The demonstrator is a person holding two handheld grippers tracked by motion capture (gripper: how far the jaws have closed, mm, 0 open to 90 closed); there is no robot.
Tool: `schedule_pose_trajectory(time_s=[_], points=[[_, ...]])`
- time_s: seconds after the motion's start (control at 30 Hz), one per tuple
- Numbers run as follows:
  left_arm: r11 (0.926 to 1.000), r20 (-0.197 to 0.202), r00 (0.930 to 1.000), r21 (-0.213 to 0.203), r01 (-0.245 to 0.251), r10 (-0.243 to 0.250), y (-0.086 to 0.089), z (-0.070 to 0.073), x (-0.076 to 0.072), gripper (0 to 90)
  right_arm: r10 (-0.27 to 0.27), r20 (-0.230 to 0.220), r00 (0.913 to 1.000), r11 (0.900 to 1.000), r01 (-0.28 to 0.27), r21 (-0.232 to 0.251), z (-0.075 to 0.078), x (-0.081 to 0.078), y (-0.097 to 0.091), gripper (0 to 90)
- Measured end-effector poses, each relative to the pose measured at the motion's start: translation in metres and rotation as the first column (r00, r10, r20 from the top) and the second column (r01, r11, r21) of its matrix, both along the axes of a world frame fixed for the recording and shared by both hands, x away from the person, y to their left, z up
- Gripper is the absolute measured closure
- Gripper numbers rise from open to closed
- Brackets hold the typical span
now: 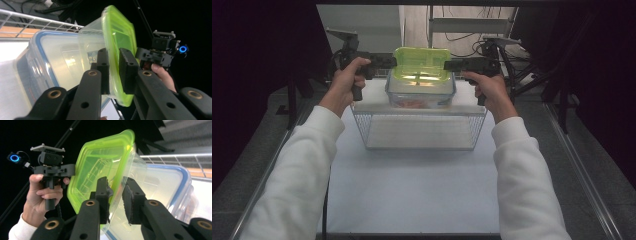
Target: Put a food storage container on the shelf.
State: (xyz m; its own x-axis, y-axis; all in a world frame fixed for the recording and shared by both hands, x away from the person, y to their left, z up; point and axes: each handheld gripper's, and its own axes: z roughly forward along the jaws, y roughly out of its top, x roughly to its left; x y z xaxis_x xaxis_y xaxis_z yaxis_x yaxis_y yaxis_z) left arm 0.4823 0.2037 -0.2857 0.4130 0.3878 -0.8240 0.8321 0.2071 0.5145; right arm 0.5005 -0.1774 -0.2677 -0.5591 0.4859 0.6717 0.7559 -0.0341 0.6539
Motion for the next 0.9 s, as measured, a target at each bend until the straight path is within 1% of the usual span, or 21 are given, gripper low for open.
schedule_pose_trajectory(time_s=[0.03,0.07,0.13,0.33,0.37,0.4,0.47,0.53,0.57,0.6,0.67,0.7,0.77,0.83,0.87,0.9], points=[[1.0,-0.007,1.0,-0.003,-0.002,0.002,0.0,-0.002,0.002,77.5,0.002,-0.007,1.0,1.0,-0.002,-0.008,-0.002,0.001,0.002,70.5],[0.9998,-0.015,0.9999,-0.017,-0.005,0.005,0.001,-0.005,0.002,77.1,-0.004,-0.01,0.9999,1.0,0.004,-0.005,-0.003,0.003,0.003,70.1],[0.9997,-0.021,0.9998,-0.024,-0.005,0.005,0.002,-0.007,0.004,76.8,-0.005,-0.013,0.9999,0.9999,0.005,0.01,-0.004,0.004,0.003,69.9],[0.9995,-0.006,1.0,-0.031,-0.005,0.005,0.001,-0.009,0.005,75.7,-0.01,-0.013,0.9999,0.9998,0.01,0.019,-0.005,0.004,0.001,69.4],[0.9997,-0.006,1.0,-0.025,-0.003,0.002,0.0,-0.009,0.005,75.4,-0.011,-0.013,0.9999,0.9998,0.011,0.019,-0.005,0.004,0.001,69.0],[0.9998,-0.004,1.0,-0.018,-0.003,0.003,0.0,-0.009,0.005,73.6,-0.013,-0.008,0.9999,0.9999,0.013,0.011,-0.005,0.003,0.002,66.5],[1.0,0.004,1.0,-0.006,-0.008,0.008,-0.001,-0.008,0.004,68.4,-0.015,0.001,0.9999,0.9999,0.015,-0.007,-0.005,0.003,0.005,63.1],[1.0,0.015,0.9999,0.008,0.002,-0.002,-0.003,-0.008,0.004,61.4,-0.014,0.006,0.9999,0.9998,0.014,-0.015,-0.005,0.002,0.007,58.8],[0.9998,0.022,0.9998,0.019,-0.004,0.003,-0.004,-0.007,0.004,56.8,-0.018,0.01,0.9998,0.9996,0.018,-0.02,-0.005,0.001,0.009,55.1],[0.9996,0.028,0.9995,0.026,-0.011,0.01,-0.004,-0.006,0.004,50.9,-0.029,0.022,0.9993,0.9991,0.03,-0.029,-0.004,0.0,0.01,53.2],[0.9992,0.04,0.999,0.033,-0.023,0.022,-0.004,-0.005,0.003,41.9,-0.039,0.03,0.9988,0.9984,0.04,-0.04,-0.003,-0.001,0.011,48.5],[0.9992,0.049,0.9986,0.033,-0.023,0.021,-0.004,-0.005,0.003,39.3,-0.054,0.037,0.9979,0.9973,0.055,-0.048,-0.001,-0.002,0.01,46.2],[0.9986,0.067,0.9976,0.049,-0.022,0.019,-0.004,-0.003,0.002,34.6,-0.075,0.046,0.9961,0.9962,0.077,-0.041,0.001,-0.004,0.006,42.3],[0.9975,0.089,0.9957,0.063,-0.031,0.026,-0.003,-0.002,-0.002,32.0,-0.091,0.063,0.9938,0.9948,0.094,-0.04,0.005,-0.007,0.003,39.9],[0.997,0.1,0.9946,0.07,-0.034,0.027,-0.002,-0.001,-0.003,30.8,-0.094,0.079,0.9925,0.9945,0.097,-0.039,0.007,-0.009,0.0,39.2],[0.9956,0.115,0.9929,0.085,-0.04,0.03,-0.002,0.0,-0.006,29.7,-0.092,0.08,0.9925,0.9949,0.095,-0.034,0.008,-0.012,-0.002,38.7]])
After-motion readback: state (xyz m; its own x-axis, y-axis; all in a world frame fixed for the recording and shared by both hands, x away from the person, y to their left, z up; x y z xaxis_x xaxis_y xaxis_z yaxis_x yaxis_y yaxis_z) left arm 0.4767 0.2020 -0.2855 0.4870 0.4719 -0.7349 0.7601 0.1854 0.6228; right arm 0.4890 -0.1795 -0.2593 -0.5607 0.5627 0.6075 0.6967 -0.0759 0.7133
